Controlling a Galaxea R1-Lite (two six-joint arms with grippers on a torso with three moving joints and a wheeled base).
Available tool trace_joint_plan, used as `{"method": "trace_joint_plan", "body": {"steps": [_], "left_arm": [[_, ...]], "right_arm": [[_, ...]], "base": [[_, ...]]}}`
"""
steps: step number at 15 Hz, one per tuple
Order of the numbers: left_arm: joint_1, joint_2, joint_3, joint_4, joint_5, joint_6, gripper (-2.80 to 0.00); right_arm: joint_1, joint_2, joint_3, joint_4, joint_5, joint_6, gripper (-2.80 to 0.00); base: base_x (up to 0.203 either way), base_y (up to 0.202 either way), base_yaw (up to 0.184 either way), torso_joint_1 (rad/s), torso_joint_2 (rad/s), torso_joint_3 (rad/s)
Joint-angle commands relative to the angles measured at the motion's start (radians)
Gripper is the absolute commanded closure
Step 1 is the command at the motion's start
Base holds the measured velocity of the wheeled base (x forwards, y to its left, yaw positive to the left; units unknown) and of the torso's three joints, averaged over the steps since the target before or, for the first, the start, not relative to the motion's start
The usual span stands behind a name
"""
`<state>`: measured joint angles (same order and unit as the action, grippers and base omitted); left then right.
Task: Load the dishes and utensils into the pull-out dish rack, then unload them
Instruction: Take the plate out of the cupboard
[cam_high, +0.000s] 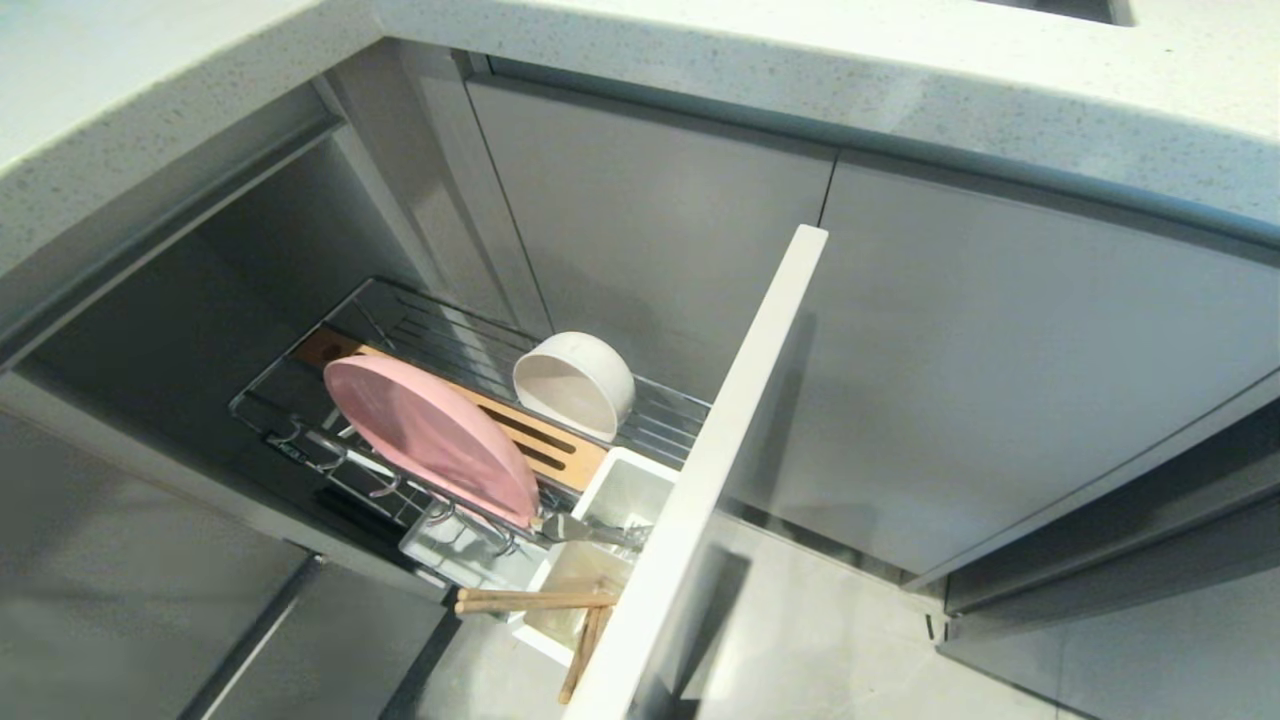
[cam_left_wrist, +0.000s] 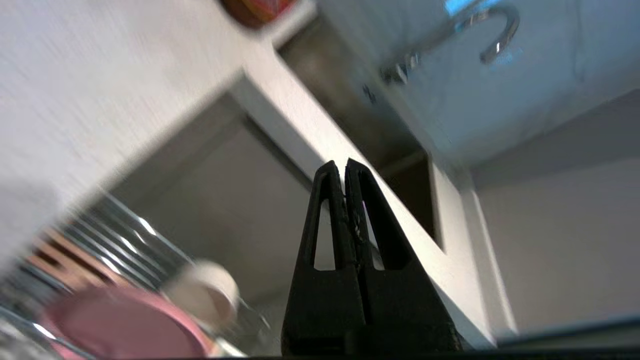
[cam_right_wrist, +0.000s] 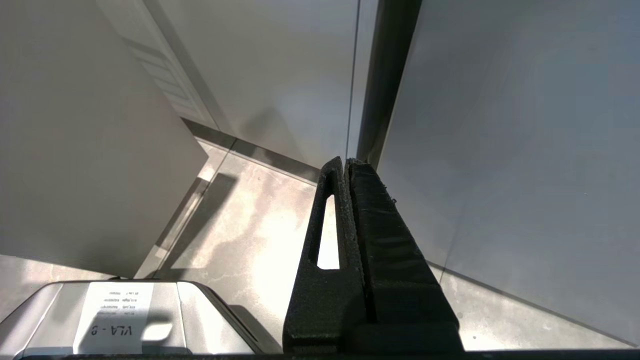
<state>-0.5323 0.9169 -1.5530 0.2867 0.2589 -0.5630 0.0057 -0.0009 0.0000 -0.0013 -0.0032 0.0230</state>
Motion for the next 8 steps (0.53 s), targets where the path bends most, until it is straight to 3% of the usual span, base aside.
{"method": "trace_joint_plan", "body": {"steps": [1, 5, 8], "left_arm": [[-0.157, 0.08, -0.002, 0.05, 0.036, -0.086, 0.0], [-0.315, 0.197, -0.001, 0.22, 0.063, -0.231, 0.0], [-0.352, 0.289, -0.002, 0.362, 0.099, -0.342, 0.0]], "right_arm": [[0.0, 0.001, 0.002, 0.0, 0.0, 0.0, 0.0], [0.0, 0.001, 0.002, 0.0, 0.0, 0.0, 0.0], [0.0, 0.001, 0.002, 0.0, 0.0, 0.0, 0.0]], "base": [[0.0, 0.0, 0.0, 0.0, 0.0, 0.0], [0.0, 0.0, 0.0, 0.0, 0.0, 0.0], [0.0, 0.0, 0.0, 0.0, 0.0, 0.0]]}}
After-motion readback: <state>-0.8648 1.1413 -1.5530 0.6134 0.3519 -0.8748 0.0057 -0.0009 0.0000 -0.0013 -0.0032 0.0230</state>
